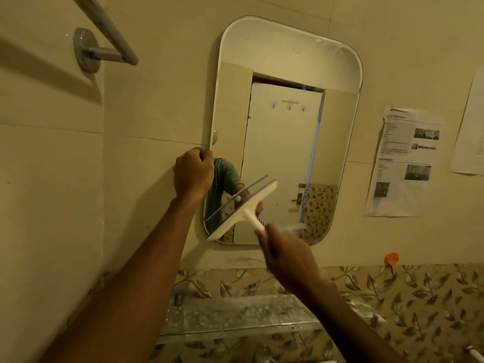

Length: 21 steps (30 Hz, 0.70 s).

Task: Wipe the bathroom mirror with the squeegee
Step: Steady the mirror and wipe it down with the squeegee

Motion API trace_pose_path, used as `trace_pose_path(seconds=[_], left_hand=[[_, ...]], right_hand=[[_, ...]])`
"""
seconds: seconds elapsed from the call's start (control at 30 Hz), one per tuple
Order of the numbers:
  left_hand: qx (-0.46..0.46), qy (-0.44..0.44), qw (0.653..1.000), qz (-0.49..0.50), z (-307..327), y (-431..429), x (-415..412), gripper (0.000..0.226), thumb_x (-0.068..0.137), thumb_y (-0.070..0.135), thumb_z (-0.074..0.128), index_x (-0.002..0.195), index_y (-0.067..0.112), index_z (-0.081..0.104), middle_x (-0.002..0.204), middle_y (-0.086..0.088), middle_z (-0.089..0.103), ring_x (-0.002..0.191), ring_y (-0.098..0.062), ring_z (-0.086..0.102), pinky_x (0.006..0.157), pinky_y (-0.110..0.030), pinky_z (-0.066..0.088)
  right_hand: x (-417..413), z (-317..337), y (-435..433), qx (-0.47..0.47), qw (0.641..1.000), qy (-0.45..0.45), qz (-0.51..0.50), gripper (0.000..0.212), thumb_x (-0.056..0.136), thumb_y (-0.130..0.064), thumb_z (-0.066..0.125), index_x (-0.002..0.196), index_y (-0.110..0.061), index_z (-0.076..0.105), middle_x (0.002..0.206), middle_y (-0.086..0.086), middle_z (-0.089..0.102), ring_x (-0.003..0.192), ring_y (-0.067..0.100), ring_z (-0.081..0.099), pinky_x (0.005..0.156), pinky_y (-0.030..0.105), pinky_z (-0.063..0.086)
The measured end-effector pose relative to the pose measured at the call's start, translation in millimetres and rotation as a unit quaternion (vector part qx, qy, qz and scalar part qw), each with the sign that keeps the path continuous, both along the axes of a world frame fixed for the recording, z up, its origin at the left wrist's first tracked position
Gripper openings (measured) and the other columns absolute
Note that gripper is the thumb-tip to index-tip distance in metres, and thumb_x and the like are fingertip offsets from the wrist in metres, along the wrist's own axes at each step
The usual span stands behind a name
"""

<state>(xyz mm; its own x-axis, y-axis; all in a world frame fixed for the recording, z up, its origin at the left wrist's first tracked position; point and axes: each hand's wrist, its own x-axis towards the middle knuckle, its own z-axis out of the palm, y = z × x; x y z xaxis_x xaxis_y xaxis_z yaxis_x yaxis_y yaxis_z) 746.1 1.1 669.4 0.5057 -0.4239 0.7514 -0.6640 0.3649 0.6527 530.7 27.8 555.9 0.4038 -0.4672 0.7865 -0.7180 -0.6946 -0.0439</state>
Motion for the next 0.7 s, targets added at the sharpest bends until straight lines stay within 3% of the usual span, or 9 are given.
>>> trace_pose_path(seconds=[0.07,0.17,0.33,0.5,0.57,0.7], left_hand=[[-0.005,0.009,1.000,0.000,-5,-1,-1,0.035,0.097,0.025,0.042,0.067,0.012,0.056,0.057,0.000,0.052,0.051,-0.012,0.047,0.048,-0.023,0.031],[-0.003,0.015,1.000,0.007,-11,-2,0,0.037,0.097,0.024,0.041,0.065,0.013,0.055,0.054,0.002,0.049,0.050,-0.010,0.046,0.047,-0.023,0.031],[-0.006,0.017,1.000,0.018,-15,-4,0,0.038,0.097,0.024,0.041,0.064,0.013,0.054,0.053,0.003,0.048,0.048,-0.010,0.044,0.046,-0.023,0.030],[0.014,0.025,0.999,0.016,-21,1,-1,0.039,0.096,0.025,0.040,0.063,0.011,0.055,0.055,-0.002,0.051,0.051,-0.015,0.048,0.050,-0.028,0.036],[0.025,0.020,0.999,0.024,-30,3,-3,0.040,0.097,0.024,0.040,0.059,0.016,0.049,0.054,0.002,0.048,0.051,-0.013,0.046,0.048,-0.026,0.033],[0.027,0.032,0.999,0.032,-43,5,-8,0.033,0.098,0.025,0.041,0.073,0.013,0.059,0.064,0.001,0.054,0.060,-0.014,0.052,0.053,-0.026,0.040]], right_hand=[[10,-2,-7,-0.008,0.997,0.077,0.005,0.024,0.100,-0.042,0.037,0.091,-0.023,0.049,0.051,-0.014,0.035,0.034,0.002,0.030,0.033,0.014,0.019],[9,-8,-29,0.007,0.990,0.137,0.011,0.030,0.100,-0.047,0.029,0.101,-0.023,0.047,0.060,-0.011,0.046,0.039,0.002,0.037,0.040,0.013,0.023],[-34,-22,-57,0.028,0.990,0.133,-0.047,0.029,0.098,-0.044,0.036,0.094,-0.021,0.052,0.057,-0.017,0.033,0.039,-0.001,0.030,0.040,0.013,0.017],[-76,-35,-60,0.047,0.982,0.142,-0.112,0.028,0.098,-0.043,0.041,0.098,-0.019,0.056,0.058,-0.014,0.043,0.041,0.003,0.036,0.041,0.013,0.019],[-77,-33,-55,0.031,0.983,0.143,-0.110,0.032,0.098,-0.044,0.040,0.097,-0.018,0.058,0.059,-0.013,0.046,0.041,0.006,0.038,0.040,0.015,0.020],[-43,-19,-45,-0.010,0.989,0.140,-0.048,0.043,0.097,-0.053,0.024,0.083,-0.025,0.053,0.050,-0.014,0.031,0.034,0.000,0.021,0.039,0.013,0.011]])
